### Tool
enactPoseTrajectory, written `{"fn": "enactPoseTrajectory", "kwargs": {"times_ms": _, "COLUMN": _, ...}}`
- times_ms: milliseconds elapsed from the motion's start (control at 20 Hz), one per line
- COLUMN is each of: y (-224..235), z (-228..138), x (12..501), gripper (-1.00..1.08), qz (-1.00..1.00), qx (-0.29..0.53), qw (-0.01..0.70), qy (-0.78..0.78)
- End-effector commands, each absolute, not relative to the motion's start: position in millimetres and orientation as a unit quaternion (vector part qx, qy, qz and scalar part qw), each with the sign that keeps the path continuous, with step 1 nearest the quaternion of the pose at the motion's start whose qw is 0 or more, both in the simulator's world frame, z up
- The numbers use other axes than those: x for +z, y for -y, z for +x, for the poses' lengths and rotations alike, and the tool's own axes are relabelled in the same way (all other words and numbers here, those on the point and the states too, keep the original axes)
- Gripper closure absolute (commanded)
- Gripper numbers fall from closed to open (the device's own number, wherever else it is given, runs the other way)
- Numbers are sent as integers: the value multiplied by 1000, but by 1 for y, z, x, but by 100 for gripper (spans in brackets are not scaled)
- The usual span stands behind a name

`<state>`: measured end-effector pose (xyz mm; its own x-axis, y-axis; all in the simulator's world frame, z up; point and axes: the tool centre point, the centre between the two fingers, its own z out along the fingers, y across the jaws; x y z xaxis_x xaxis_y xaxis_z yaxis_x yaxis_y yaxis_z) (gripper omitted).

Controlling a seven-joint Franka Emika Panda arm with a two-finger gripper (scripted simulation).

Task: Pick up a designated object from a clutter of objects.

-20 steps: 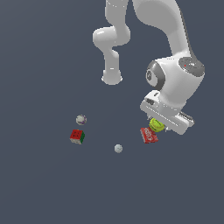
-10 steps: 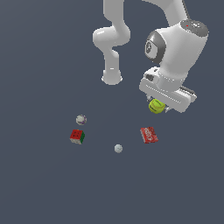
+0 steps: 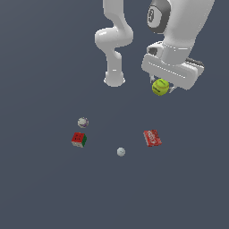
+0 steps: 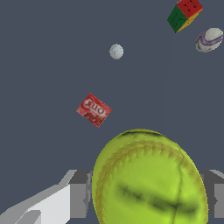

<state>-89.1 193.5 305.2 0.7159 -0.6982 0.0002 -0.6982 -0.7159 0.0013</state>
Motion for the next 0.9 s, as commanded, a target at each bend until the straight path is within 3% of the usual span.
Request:
{"fn": "enactPoseTrajectory", "kwargs": {"times_ms": 0, "y": -192, "z": -101, "x": 322, "gripper": 108, "qz": 926, "qx": 0, "qw": 0, "qy": 377}}
{"fn": "enactPoseTrajectory", "kwargs": {"times_ms": 850, "y": -188, "z": -131, "x": 369, "gripper": 108, "qz": 926, "qx": 0, "qw": 0, "qy": 377}}
